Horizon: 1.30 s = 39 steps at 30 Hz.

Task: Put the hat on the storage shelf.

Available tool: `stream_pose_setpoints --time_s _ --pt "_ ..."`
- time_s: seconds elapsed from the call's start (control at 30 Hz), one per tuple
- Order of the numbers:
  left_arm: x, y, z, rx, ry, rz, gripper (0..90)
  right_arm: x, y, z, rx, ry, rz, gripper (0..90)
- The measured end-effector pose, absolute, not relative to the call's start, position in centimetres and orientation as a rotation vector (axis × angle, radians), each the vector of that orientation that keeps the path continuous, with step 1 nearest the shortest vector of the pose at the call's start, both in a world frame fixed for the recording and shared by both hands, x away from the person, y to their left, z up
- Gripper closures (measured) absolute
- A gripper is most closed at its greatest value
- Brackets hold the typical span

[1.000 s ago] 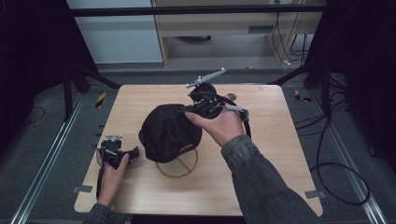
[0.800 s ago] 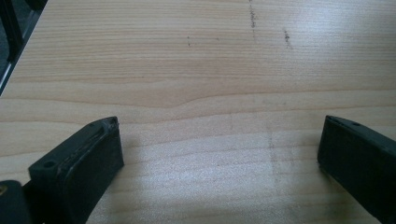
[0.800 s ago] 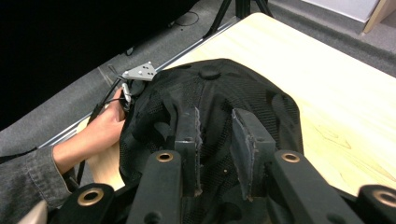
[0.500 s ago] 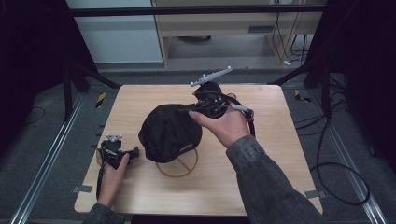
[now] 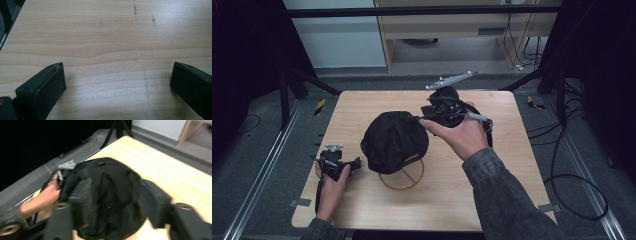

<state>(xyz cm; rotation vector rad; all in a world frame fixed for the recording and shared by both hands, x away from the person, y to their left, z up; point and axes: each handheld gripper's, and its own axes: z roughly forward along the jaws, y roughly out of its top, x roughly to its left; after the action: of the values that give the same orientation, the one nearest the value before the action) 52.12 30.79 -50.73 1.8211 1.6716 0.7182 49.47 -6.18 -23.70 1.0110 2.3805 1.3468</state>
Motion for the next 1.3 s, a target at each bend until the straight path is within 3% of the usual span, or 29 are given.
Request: stream_pose_setpoints --time_s 0.23,0.47,0.8,1.3 --pt "52.1 30.8 -50.7 1.821 1.672 0.718 0.0 49.4 -7.5 -23.6 1.057 2.272 1.321 16.6" --pt "52.3 30.7 -50.8 1.810 1.681 0.724 0.0 49.2 -9.1 -24.1 1.039 2.225 1.255 7.1" --pt "52.4 30.8 -50.7 1.808 1.686 0.724 0.0 48.4 -13.3 -25.9 1.079 2.170 1.225 10.8" --pt "52.5 30.8 -50.7 1.813 1.681 0.722 0.0 47.8 -18.9 -31.3 1.161 2.096 1.150 12.6"
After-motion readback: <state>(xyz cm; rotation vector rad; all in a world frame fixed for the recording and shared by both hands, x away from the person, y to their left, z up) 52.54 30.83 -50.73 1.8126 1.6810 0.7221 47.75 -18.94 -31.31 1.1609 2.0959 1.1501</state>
